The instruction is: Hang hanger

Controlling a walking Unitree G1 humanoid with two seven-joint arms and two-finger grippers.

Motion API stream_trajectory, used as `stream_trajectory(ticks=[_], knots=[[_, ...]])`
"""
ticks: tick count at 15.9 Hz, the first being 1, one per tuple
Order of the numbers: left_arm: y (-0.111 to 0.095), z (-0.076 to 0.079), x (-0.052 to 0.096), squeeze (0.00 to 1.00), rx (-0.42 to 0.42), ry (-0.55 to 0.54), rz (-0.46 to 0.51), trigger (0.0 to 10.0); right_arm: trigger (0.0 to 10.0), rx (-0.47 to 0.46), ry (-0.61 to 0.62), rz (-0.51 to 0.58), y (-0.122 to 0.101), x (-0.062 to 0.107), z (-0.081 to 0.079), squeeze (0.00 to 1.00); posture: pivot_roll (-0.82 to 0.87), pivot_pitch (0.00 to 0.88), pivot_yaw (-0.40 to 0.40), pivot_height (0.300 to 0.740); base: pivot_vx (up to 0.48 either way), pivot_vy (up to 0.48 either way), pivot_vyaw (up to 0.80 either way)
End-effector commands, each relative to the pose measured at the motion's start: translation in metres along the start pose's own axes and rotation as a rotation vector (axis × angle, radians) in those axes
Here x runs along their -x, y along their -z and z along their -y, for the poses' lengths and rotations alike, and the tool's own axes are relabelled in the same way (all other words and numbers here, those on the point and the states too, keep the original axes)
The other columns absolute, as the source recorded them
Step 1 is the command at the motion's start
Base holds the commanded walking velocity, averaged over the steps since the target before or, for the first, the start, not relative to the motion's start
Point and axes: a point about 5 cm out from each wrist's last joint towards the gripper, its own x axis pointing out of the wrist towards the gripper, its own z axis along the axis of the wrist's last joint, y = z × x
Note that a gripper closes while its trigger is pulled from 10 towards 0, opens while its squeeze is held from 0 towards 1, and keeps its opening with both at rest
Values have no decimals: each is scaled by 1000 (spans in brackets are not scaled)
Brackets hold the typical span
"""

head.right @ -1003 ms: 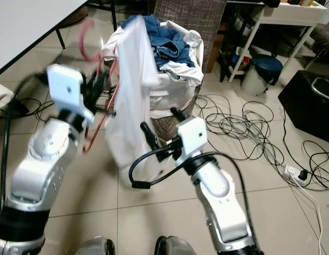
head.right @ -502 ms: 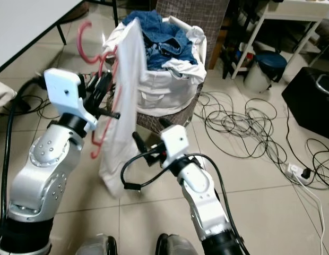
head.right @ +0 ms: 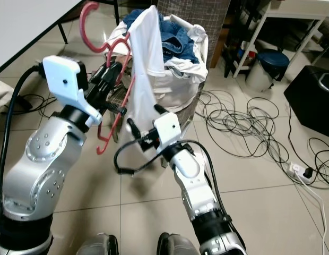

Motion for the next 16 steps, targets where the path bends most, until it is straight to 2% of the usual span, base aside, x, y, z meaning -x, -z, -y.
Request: stream_trajectory(ticks=[1,5,9,13,16], knots=[[-19,7,-1,0,14,39,82,10000,10000,14,51,-4,1,-1,8,0,-44,120,-43,740,0,0,0],[-30,13,-2,0,40,69,104,10000,10000,19,92,1,4,-6,14,0,-37,117,-43,740,0,0,0],[-32,19,-2,0,84,85,101,10000,10000,0,132,-19,8,-9,23,0,-34,123,-44,740,0,0,0],[-33,18,-4,0,90,62,102,10000,10000,-44,12,75,-1,-8,9,0,-40,131,-51,740,0,0,0],[-32,16,-5,0,61,41,99,10000,10000,-8,19,101,-3,1,7,0,-40,133,-59,740,0,0,0]])
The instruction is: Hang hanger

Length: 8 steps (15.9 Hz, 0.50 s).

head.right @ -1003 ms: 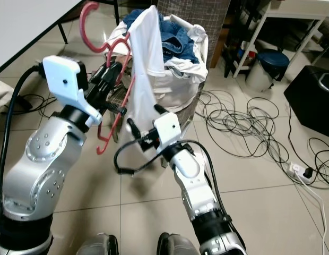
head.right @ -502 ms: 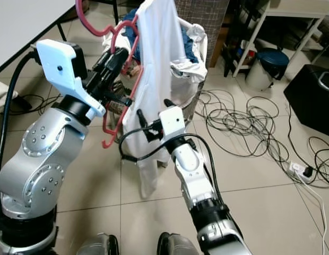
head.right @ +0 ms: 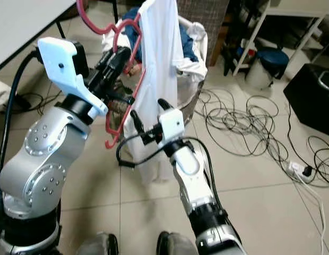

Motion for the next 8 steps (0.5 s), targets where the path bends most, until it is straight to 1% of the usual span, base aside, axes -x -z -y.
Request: stream_trajectory(ticks=[1,2,3,4,5,6,7,8], knots=[[-10,1,-1,0,-14,-7,50,10000,10000,42,-2,30,-5,6,1,0,-43,133,-63,740,0,0,0],[-10,0,-1,0,-13,-16,50,10000,10000,65,-19,44,-7,12,0,0,-45,136,-61,740,0,0,0],[-10,0,-1,0,-11,-17,50,10000,10000,75,-29,49,-8,14,-1,0,-45,136,-61,740,0,0,0],[-10,0,-2,0,-8,-19,53,10000,10000,105,-68,46,-7,21,-4,0,-48,135,-60,740,0,0,0],[-11,0,-2,0,-13,-16,54,10000,10000,144,-136,17,-4,25,-9,0,-47,135,-59,740,0,0,0],[-11,0,-3,0,-17,-12,54,10000,10000,202,-222,-50,3,28,-14,0,-47,136,-57,740,0,0,0],[-12,0,-3,0,-21,-8,55,10000,10000,299,-293,-116,10,31,-15,0,-47,133,-56,740,0,0,0],[-12,0,-3,0,-24,-2,53,10000,10000,397,-326,-157,13,31,-10,0,-46,136,-56,740,0,0,0]])
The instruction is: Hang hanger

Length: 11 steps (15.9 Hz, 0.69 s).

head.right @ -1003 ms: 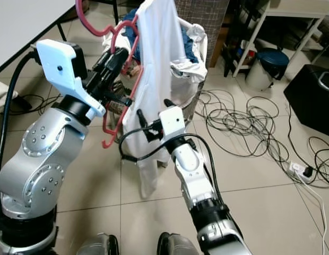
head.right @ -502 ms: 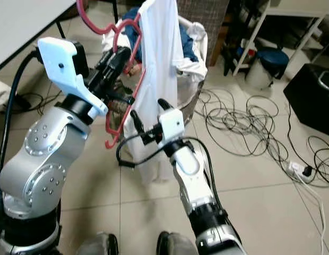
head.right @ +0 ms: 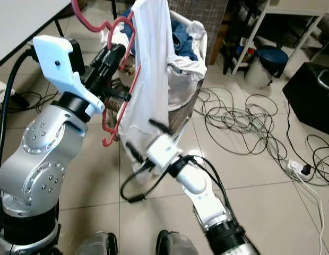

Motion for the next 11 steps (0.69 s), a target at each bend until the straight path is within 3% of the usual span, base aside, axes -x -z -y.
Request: stream_trajectory(ticks=[1,4,5,8,9,10,11], knots=[[-9,4,-2,0,-9,25,45,10000,10000,84,-23,-31,1,-1,5,0,-45,134,-56,740,0,0,0],[-7,6,-2,0,-5,39,35,10000,10000,256,-87,-70,2,-7,13,0,-46,134,-53,740,0,0,0],[-6,7,-2,0,-13,47,31,10000,10000,272,-105,-66,0,-10,14,1000,-45,134,-51,740,0,0,0],[-4,8,-1,0,-26,58,22,10000,10000,371,-173,-70,-3,-19,14,1000,-43,134,-47,740,0,0,0],[-4,9,-2,0,-43,68,20,10000,10000,403,-183,-74,-4,-23,16,918,-42,133,-45,740,0,0,0],[-3,10,-2,0,-50,78,19,10000,10000,429,-183,-83,-4,-28,20,0,-46,134,-43,740,0,0,0],[-3,12,-2,0,-53,96,15,10000,10000,444,-166,-106,-4,-36,27,0,-46,135,-41,740,0,0,0]])
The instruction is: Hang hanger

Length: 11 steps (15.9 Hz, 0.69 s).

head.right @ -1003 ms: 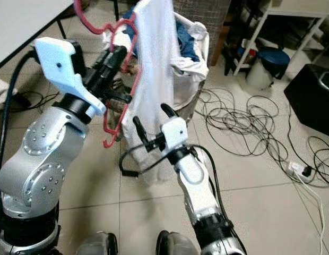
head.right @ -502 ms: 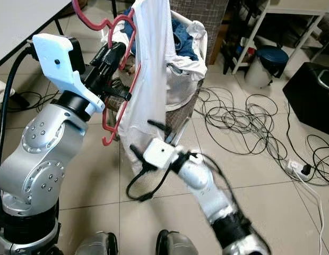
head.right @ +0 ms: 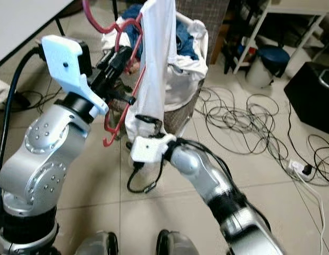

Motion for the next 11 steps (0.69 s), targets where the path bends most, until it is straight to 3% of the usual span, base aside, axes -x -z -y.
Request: stream_trajectory(ticks=[1,6,11], knots=[[-5,8,-1,0,-12,48,32,10000,10000,11,3,-37,5,-3,6,0,-46,135,-41,740,0,0,0],[-8,3,-3,0,-29,8,48,10000,10000,-14,35,-101,16,-9,20,0,-32,133,-51,740,0,0,0],[-8,-13,-6,0,-67,-69,51,10000,10000,-41,81,-32,10,20,-5,0,-39,125,-38,740,0,0,0]])
